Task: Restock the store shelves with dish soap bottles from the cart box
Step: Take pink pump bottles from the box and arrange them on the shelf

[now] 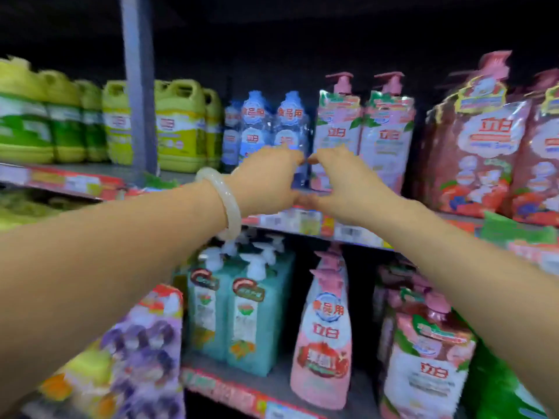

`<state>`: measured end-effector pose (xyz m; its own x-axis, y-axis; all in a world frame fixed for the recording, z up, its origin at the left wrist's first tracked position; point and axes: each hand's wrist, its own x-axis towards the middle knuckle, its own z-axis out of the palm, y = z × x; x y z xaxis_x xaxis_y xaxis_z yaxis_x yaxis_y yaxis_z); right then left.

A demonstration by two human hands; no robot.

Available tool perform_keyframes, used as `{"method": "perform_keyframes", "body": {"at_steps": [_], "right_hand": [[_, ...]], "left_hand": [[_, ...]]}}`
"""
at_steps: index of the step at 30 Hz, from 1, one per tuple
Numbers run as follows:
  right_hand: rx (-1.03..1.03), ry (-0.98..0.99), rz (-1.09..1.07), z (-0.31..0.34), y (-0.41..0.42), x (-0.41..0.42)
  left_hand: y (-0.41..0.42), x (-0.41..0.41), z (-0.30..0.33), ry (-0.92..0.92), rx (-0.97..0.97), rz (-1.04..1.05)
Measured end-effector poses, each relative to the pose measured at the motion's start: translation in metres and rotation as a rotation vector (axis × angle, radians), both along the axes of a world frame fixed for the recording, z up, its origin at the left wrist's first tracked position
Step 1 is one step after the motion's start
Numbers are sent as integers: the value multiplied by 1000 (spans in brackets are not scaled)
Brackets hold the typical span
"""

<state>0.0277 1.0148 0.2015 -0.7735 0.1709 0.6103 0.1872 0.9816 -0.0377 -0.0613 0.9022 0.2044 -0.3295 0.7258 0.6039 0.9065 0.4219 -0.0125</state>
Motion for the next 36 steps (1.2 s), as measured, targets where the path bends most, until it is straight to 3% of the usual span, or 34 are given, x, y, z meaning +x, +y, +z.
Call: {"method": "perform_keyframes", "body": {"at_steps": [4, 11, 14, 18, 25, 36], "right_hand": [[-2, -174, 159, -43, -118, -86], [-13, -573, 483, -169, -324, -201], [-65, -661, 602, -218, -393, -234], [-118, -813, 601, -270, -459, -283], [-93, -935, 647, -322, -521, -387], [-177, -1076, 640, -368, -598, -581]], "left_hand": [[-136, -64, -40, 36, -218, 236], [-357, -136, -149, -245, -584, 639], [-431, -157, -189, -409, -566, 698], [-503, -186, -236, -512, -451, 748], [-583, -267, -303, -729, -537, 933], [-651, -450, -324, -857, -467, 921]]}}
